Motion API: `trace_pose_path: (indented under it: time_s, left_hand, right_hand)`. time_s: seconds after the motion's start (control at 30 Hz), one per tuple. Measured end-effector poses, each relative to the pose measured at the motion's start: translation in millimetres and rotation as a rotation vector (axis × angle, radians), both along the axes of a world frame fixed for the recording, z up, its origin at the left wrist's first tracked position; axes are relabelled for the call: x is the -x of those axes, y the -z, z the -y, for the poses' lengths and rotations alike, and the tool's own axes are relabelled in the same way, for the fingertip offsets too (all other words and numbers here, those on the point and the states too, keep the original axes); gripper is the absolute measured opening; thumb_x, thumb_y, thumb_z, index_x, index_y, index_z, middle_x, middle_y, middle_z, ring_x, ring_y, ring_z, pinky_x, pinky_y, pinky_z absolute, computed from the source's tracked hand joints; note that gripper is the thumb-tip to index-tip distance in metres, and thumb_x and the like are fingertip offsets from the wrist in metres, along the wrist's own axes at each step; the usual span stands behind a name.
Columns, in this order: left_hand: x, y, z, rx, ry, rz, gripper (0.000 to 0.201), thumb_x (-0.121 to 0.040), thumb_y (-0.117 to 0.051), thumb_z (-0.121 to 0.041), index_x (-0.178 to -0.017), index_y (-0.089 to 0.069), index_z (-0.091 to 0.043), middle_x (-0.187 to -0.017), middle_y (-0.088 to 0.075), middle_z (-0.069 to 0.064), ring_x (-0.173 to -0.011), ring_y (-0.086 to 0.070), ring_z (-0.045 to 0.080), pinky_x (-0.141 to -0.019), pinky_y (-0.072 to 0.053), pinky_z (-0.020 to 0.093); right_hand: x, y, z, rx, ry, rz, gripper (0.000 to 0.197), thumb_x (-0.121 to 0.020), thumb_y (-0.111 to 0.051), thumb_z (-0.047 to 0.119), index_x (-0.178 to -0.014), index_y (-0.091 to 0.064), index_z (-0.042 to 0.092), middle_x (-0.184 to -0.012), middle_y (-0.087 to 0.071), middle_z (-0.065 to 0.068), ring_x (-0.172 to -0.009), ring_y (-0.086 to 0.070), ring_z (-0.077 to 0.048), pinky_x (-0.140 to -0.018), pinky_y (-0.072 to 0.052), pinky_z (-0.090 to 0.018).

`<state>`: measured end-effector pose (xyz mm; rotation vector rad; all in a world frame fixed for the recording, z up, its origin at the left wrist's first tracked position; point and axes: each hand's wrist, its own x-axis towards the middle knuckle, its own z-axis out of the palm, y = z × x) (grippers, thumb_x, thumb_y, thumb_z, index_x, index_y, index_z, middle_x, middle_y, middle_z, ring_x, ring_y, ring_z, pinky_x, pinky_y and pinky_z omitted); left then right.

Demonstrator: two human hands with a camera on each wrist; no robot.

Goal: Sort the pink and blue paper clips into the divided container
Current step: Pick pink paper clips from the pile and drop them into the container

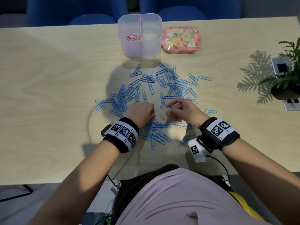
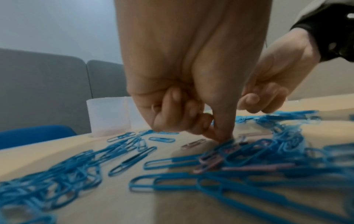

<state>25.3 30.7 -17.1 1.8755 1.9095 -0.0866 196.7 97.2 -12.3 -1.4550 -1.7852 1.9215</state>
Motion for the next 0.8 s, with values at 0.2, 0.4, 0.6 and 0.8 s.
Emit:
trace_pose_path:
  time_s: [0.2,0.4,0.6,0.8]
  left_hand:
    - [15.9,-0.6,1.0,0.087,-0.318,0.398,0.014,-0.093,-0.049,-0.022,-0.089,-0.054,-0.010,-0.089,-0.060,0.003,-0.080,-0.054,0.018,-0.071,-0.039,0.027]
    - [35.9,-11.8,-1.1,0.137,-0.642,0.870,0.012,-0.095,-0.046,-0.010,-0.087,-0.055,-0.015,-0.070,-0.055,-0.003,-0.051,-0.051,-0.001,-0.048,-0.038,0.006]
    - [28.7,-12.7,-6.3,0.149,-0.550,0.784,0.022,-0.095,-0.046,-0.024,-0.081,-0.059,-0.013,-0.059,-0.061,-0.006,-0.056,-0.042,0.010,-0.051,-0.036,0.019]
    - [25.0,3.4,0.3,-0.030,-0.266,0.237,0.017,-0.080,-0.067,-0.032,-0.091,-0.060,-0.022,-0.091,-0.057,-0.005,-0.093,-0.055,0.017,-0.072,-0.036,0.027]
  right_hand:
    - [14.4,10.6,12.4,-0.305,-0.166,0.248,0.022,-0.075,-0.071,0.021,-0.064,-0.052,0.020,-0.070,-0.063,-0.007,-0.054,-0.051,-0.008,-0.058,-0.043,-0.027]
    - [20.7,8.6,24.3,-0.495,-0.334,0.556,0.013,-0.079,-0.066,0.028,-0.076,-0.060,0.017,-0.088,-0.068,-0.005,-0.085,-0.060,-0.026,-0.067,-0.038,-0.029]
    - [25.5,8.4,13.9,-0.454,-0.403,0.566,0.026,-0.084,-0.055,0.017,-0.059,-0.045,0.016,-0.081,-0.063,-0.010,-0.077,-0.058,-0.027,-0.064,-0.037,-0.027]
    - [32.4,-28.6,-41.3,-0.180,-0.163,0.196,0.023,-0.080,-0.056,-0.002,-0.060,-0.058,0.011,-0.055,-0.057,-0.011,-0.036,-0.048,-0.008,-0.037,-0.037,-0.017]
